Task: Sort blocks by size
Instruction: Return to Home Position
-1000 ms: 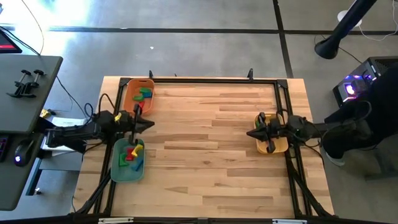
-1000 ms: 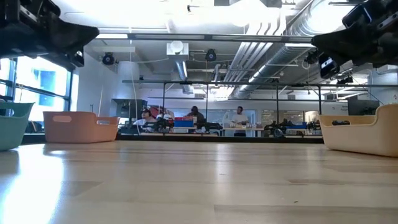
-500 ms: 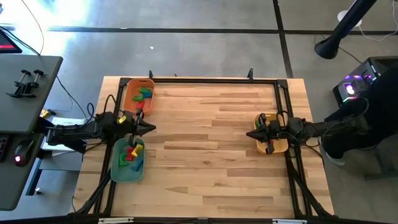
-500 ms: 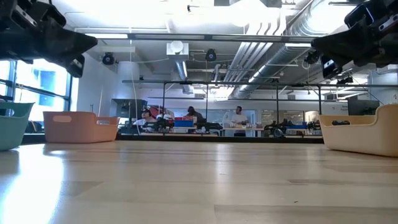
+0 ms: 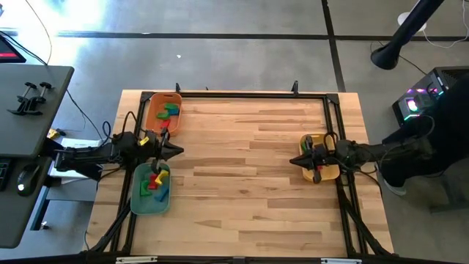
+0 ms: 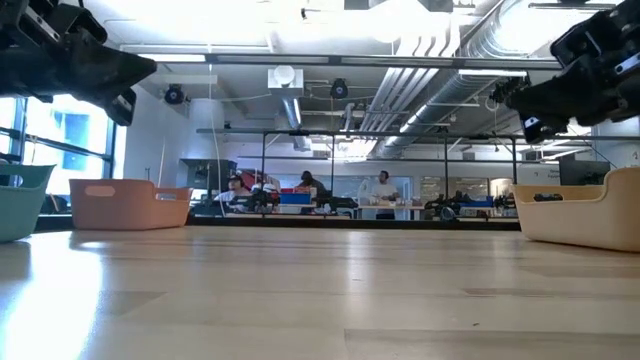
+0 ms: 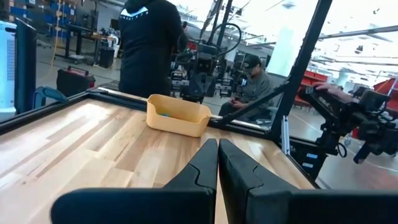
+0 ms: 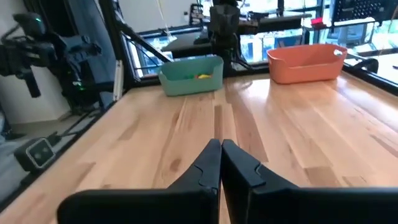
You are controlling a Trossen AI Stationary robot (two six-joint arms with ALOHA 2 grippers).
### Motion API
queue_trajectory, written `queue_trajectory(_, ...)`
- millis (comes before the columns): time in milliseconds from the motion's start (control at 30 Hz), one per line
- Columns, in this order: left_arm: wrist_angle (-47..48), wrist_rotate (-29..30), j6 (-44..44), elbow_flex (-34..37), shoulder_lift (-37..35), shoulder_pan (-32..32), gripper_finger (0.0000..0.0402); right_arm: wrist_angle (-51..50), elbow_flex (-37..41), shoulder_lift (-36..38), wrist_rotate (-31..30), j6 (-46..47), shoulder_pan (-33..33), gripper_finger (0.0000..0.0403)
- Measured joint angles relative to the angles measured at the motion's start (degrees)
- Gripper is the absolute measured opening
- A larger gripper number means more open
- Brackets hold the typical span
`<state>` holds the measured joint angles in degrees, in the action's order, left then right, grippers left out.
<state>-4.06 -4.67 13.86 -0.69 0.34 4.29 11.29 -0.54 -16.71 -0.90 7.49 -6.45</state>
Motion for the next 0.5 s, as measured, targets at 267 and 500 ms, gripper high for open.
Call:
queue_trajectory(267,0.0,-0.1,0.0,0.0,0.0,0.0,0.0001,-9.2,0.0,13.2,-0.1,4.5,1.4,0.0)
queue_trajectory(500,0.1,0.0,0.0,0.0,0.0,0.0,0.0001,-7.3,0.0,16.7,0.4,11.2,4.4,0.0)
